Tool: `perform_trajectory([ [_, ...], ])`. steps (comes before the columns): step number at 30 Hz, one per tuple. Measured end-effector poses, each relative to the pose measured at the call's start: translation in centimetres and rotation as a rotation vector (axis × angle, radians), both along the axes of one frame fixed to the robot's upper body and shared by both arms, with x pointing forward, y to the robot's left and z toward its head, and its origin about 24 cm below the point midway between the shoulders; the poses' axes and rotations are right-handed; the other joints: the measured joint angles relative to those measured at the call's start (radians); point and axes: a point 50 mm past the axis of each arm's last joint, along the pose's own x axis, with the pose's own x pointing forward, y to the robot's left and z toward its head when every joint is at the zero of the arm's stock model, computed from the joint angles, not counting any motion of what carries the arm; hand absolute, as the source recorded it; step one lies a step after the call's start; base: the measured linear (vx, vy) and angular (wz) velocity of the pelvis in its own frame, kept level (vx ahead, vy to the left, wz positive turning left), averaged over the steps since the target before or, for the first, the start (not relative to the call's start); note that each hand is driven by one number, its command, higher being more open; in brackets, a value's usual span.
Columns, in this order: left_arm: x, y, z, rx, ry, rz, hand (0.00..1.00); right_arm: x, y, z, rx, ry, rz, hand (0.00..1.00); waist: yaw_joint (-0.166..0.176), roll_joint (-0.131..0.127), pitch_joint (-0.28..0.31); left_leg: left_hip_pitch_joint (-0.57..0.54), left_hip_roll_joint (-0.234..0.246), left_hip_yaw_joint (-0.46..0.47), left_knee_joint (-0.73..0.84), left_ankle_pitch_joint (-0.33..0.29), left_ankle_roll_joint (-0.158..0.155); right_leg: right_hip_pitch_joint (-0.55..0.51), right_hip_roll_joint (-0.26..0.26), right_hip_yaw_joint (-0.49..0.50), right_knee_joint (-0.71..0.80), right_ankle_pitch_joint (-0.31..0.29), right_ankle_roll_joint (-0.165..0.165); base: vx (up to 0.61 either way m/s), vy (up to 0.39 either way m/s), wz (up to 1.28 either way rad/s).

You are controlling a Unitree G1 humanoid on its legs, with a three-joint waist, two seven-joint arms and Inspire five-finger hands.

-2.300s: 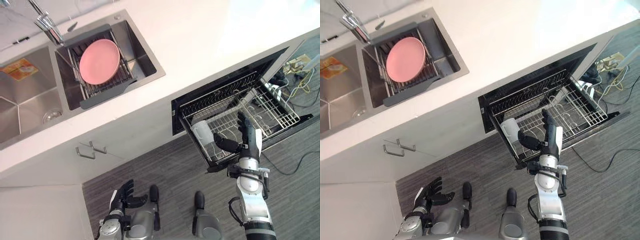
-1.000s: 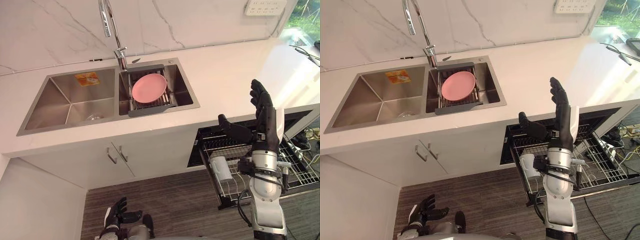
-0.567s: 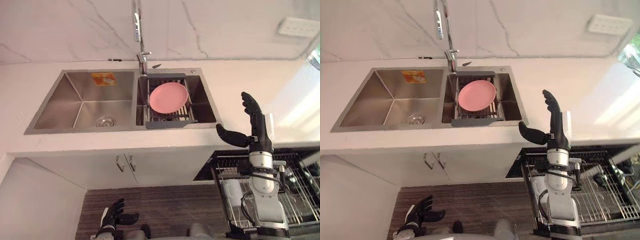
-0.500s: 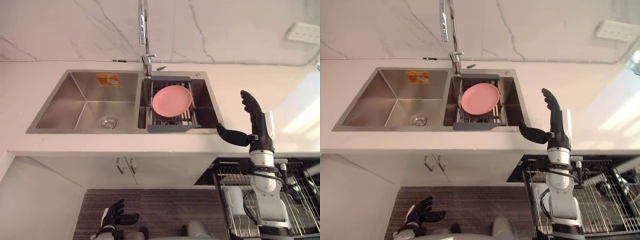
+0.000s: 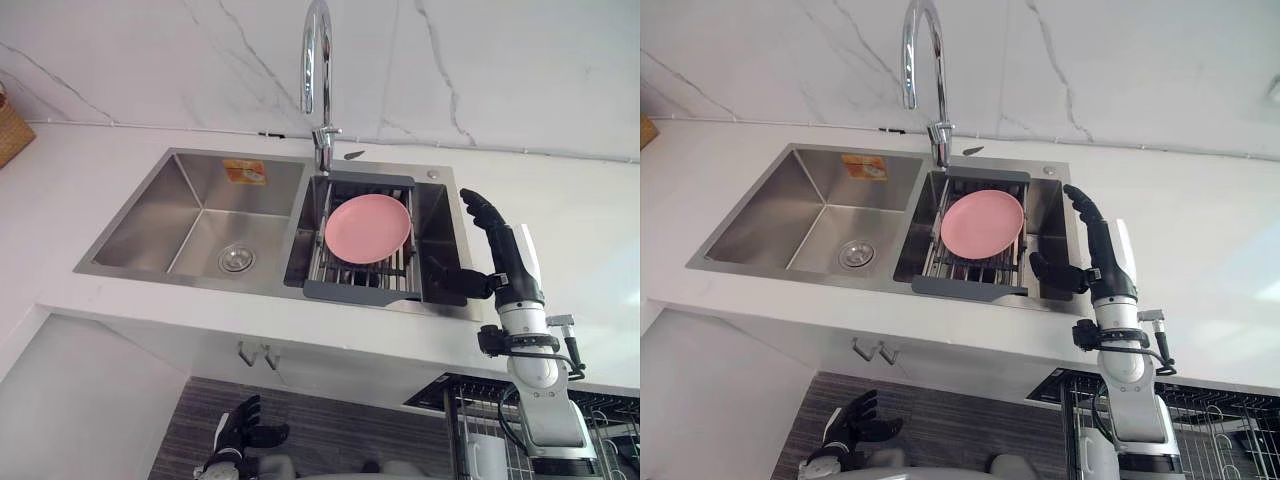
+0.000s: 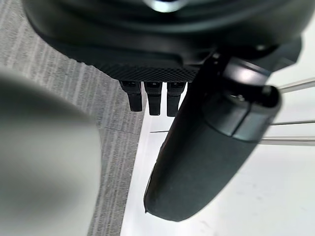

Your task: Walk over to the sink, pick up the cup, carry it to the dishwasher, place the cup inside the dishwasher, then close the dishwasher door

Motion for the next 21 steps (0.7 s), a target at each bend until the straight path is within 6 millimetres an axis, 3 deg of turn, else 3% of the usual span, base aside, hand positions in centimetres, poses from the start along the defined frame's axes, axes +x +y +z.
perform_trajectory([
  [8, -0.2, 0.1, -0.1, 0.003, 0.013, -0.002, 0.90, 0.2, 0.0, -1.3, -0.028, 0.086, 0.042, 0.90, -0.007, 0.007, 0.000, 0.039, -0.029, 0.005, -0.123, 0.045, 0.017, -0.005, -0.018, 0.030, -0.063, 0.057, 0.021, -0.03, 0.049, -0.10],
  [9, -2.2, 2.2, -0.7, 0.057, 0.097, -0.008, 0.90, 0.3, 1.3, -1.8, -0.043, 0.119, 0.113, 0.90, -0.021, 0.008, -0.033, 0.065, -0.004, 0.001, -0.263, 0.114, 0.000, -0.003, 0.030, 0.048, -0.169, 0.152, -0.005, 0.00, 0.000, 0.00],
  [15, -2.6, 2.3, -0.7, 0.068, 0.109, -0.022, 0.90, 0.3, 1.2, -2.0, -0.039, 0.125, 0.110, 0.90, -0.022, 0.009, -0.033, 0.070, -0.003, 0.003, -0.264, 0.114, 0.000, 0.000, 0.029, 0.049, -0.169, 0.152, -0.005, 0.00, 0.000, 0.00],
  [21, -3.6, 2.3, -1.0, 0.070, 0.150, -0.010, 0.90, -1.1, 1.6, -4.6, 0.069, 0.174, -0.021, 0.90, -0.022, 0.014, -0.038, 0.099, 0.002, 0.006, -0.274, 0.115, -0.001, 0.026, 0.028, 0.050, -0.174, 0.152, -0.005, 0.00, 0.000, 0.00],
])
